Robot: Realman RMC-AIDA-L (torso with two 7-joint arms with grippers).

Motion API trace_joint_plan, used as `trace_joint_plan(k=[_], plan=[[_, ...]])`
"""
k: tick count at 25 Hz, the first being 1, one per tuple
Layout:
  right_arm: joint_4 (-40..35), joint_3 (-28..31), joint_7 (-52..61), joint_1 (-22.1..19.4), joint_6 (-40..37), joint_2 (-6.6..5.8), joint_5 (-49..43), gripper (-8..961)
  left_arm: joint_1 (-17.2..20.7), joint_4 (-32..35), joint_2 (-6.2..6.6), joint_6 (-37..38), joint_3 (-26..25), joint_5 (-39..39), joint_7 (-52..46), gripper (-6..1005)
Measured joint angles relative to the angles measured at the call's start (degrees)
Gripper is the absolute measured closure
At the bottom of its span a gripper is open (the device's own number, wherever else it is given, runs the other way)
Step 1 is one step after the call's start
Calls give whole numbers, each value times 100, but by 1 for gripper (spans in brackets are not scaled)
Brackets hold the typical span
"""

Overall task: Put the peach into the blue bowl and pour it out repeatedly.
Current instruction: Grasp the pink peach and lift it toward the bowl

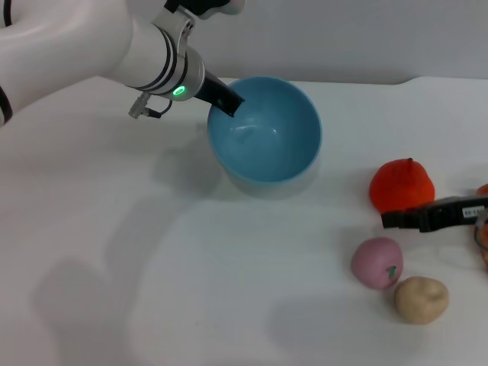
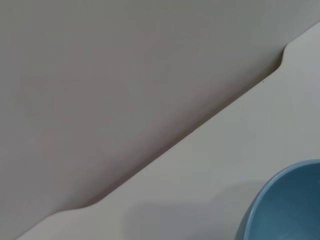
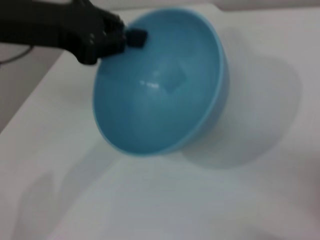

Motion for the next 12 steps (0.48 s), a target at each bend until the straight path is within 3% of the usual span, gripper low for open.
trace_joint_plan(k=[12], plan=[[281,-41,7,-94,68,-20,-73,666,-35,1,0,-188,259,-18,-1,1000]])
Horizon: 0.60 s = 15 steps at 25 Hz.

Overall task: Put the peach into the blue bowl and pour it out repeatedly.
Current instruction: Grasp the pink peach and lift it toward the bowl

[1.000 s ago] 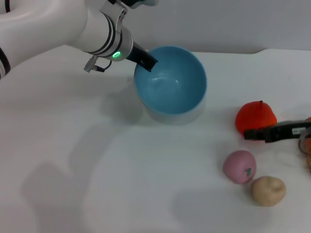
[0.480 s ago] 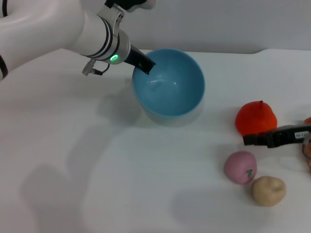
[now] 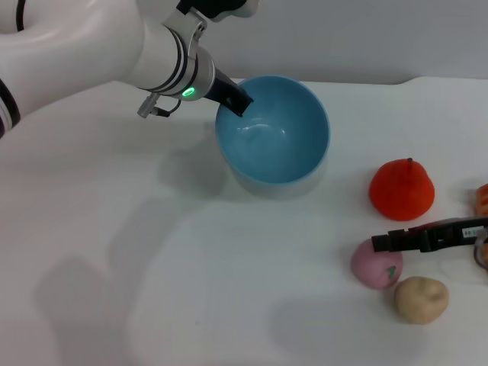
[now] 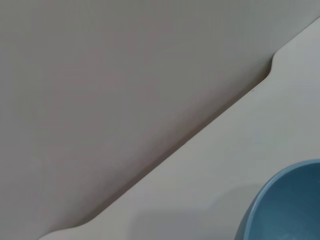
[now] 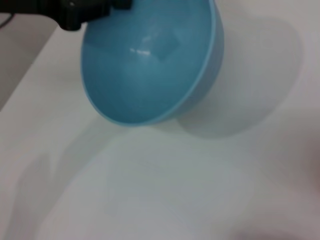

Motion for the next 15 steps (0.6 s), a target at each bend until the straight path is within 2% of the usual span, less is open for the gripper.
trace_joint_plan(k=[7,11,15], plan=[[515,4,7,159,326,-53,-276,506,29,0,0,-20,24,-61,-4,1000],[668,0,8,190,579,-20,-307,411,34,0,-4,-38,24,-78,-5,1000],[680,-3,10,192,657,7,-318,415,34,0,-9,-41,30,-78,-7,999]])
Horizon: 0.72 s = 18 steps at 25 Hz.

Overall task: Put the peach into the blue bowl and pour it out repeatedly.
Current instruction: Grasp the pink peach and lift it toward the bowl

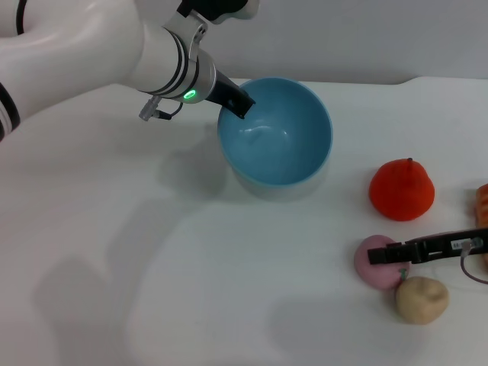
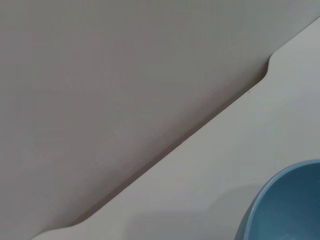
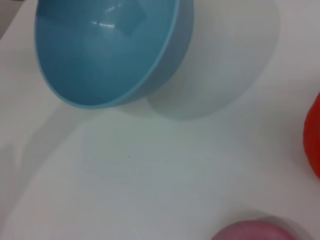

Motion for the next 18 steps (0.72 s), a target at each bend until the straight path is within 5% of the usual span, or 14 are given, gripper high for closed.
trace_joint_plan(k=[4,15,18], plan=[[2,-5,1,20,-16,3,-142,418,-2,0,0,-6,9,0,-1,999],[-78,25,0,72,9,32,-225,825,6,0,1,-38,91,-14,-9,1000],[-202,16,-16,79,-26,33,-76,841,11,0,1,-31,97,-15,-12,1000]])
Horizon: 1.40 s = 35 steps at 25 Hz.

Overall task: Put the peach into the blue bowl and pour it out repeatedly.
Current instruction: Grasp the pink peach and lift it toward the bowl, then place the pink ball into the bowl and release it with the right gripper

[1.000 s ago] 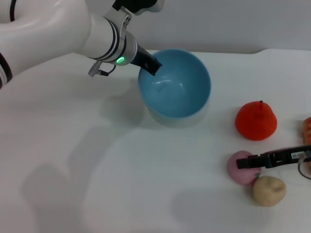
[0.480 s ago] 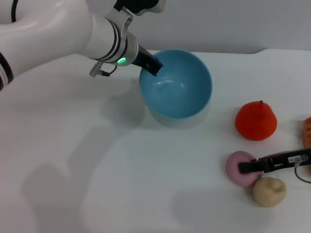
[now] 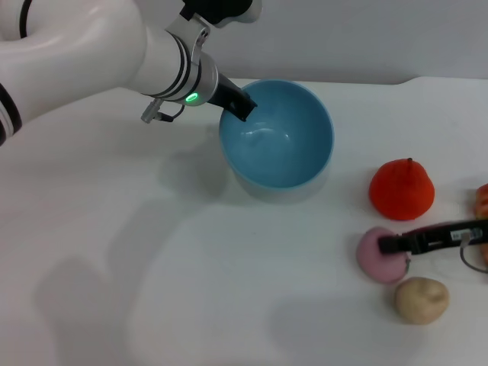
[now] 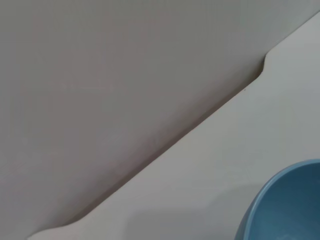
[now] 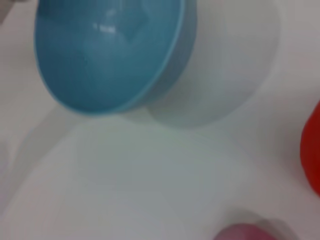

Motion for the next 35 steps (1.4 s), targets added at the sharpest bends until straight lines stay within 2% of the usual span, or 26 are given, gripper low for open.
trace_joint_plan(k=[5,9,12,17,21,22,26,32,35], plan=[[-676,-23,-12,-24,-435,2,293,868,-8,-8,0,186,0,0,-6,999],[-1599,-21,4,-62,-993,0,806,896,-71,-9,-1,473,11,-48,-7,999],[-1931,-7,6,14,-1251,-5,1222,907,-89,-9,-7,561,112,-217,-7,999],[-1686,-75,-21,411,-1145,2,1397,908,-92,-9,-9,577,360,-557,33,999],[-1055,-411,-49,703,-479,3,1388,908,-93,-9,-9,528,423,-670,48,1000],[-859,-634,-88,738,-154,20,1420,876,-91,-9,-9,508,433,-673,48,1000],[-574,-999,-207,773,360,43,1572,747,-54,-9,0,470,439,-677,50,1000],[-570,-1029,-269,738,438,44,1640,622,-25,-30,6,425,440,-691,53,999],[-801,-983,-335,513,478,35,1783,559,-4,-32,2,365,459,-698,54,1000]])
